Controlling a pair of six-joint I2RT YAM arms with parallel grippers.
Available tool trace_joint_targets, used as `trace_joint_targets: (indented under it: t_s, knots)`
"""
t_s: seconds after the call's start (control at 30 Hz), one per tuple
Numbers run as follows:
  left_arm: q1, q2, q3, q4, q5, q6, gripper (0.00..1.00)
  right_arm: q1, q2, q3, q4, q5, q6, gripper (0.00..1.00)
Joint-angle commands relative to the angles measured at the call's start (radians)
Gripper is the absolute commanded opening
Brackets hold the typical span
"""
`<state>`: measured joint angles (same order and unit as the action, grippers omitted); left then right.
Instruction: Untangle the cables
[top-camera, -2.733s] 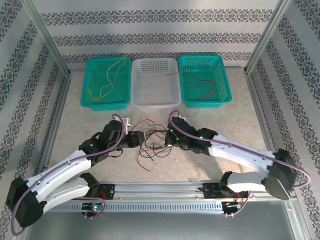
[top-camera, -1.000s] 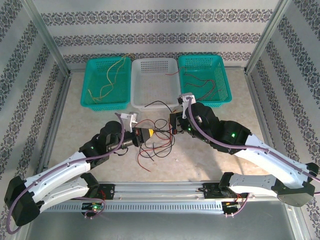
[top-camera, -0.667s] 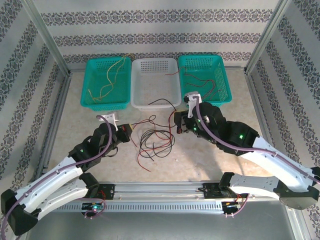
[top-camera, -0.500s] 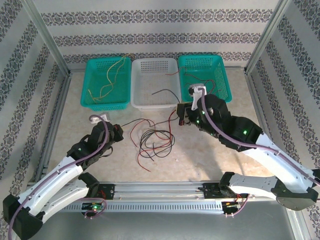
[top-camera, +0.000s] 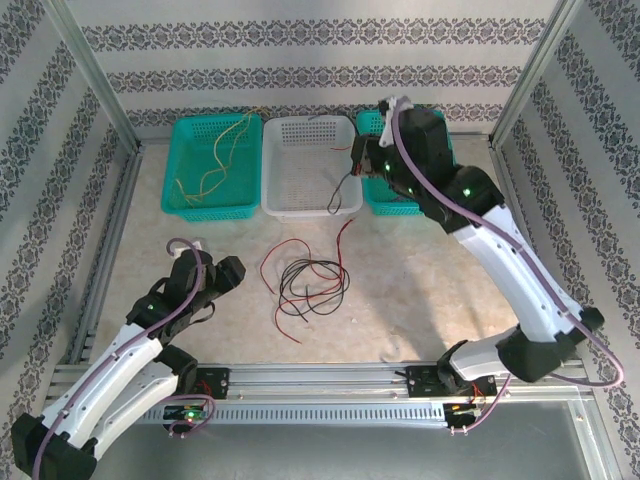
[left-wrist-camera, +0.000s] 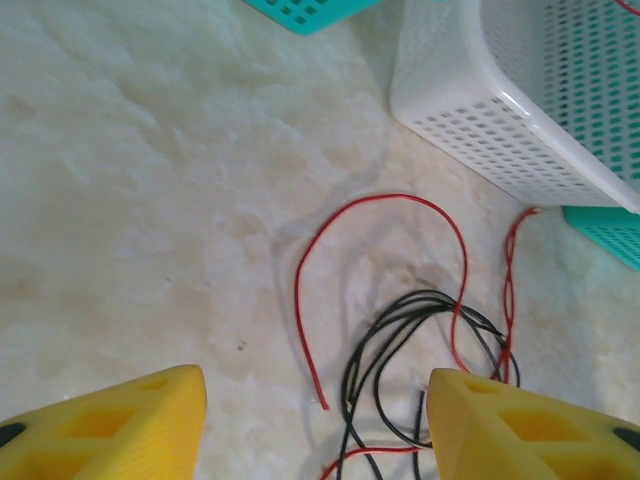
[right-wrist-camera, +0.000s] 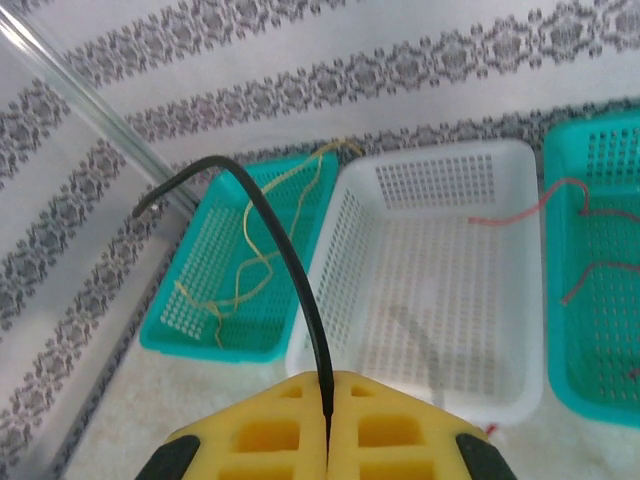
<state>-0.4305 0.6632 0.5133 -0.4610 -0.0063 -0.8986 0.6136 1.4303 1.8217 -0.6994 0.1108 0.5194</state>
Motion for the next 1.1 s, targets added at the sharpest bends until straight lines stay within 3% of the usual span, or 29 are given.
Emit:
trace_joint_targets:
  t_s: [0.0, 0.13, 0.33, 0.4, 0.47, 0.53, 0.6, 0.67, 0.77, 0.9, 1.07]
  knots:
    - [0.007, -0.010, -0.025, 0.113, 0.126, 0.021, 0.59, -0.045, 0.090, 0.123, 0.008, -0.023, -0.036, 0.00]
    - [0.006, 0.003, -0.045, 0.221, 0.234, 0.027, 0.52, -0.100, 0.238, 0.267, -0.018, -0.056, -0.033, 0.00]
    - [-0.001, 0.039, -0.043, 0.265, 0.310, 0.065, 0.49, -0.120, 0.495, 0.456, -0.069, -0.120, -0.053, 0.03]
    - [-0.003, 0.042, -0.037, 0.255, 0.314, 0.075, 0.50, -0.121, 0.600, 0.560, -0.128, -0.116, -0.060, 0.12]
    - [-0.004, 0.044, -0.029, 0.239, 0.311, 0.085, 0.50, -0.123, 0.710, 0.682, -0.212, -0.091, -0.066, 0.30]
    - [-0.005, 0.042, -0.008, 0.203, 0.306, 0.100, 0.52, -0.126, 0.798, 0.800, -0.313, -0.063, -0.060, 0.35]
    - [-0.005, 0.041, 0.023, 0.148, 0.287, 0.129, 0.54, -0.119, 0.807, 0.813, -0.341, -0.058, -0.055, 0.38]
    - [-0.005, 0.044, 0.057, 0.092, 0.260, 0.161, 0.56, -0.096, 0.747, 0.717, -0.297, -0.028, -0.064, 0.46]
    - [-0.006, 0.057, 0.087, 0.058, 0.256, 0.180, 0.56, -0.044, 0.606, 0.508, -0.205, 0.021, -0.086, 0.49]
    - [-0.009, 0.081, 0.089, 0.091, 0.281, 0.157, 0.42, 0.021, 0.360, 0.126, -0.055, 0.043, -0.064, 0.49]
    - [-0.043, 0.158, 0.083, 0.141, 0.305, 0.135, 0.37, 0.082, 0.090, -0.369, 0.106, 0.035, 0.058, 0.51]
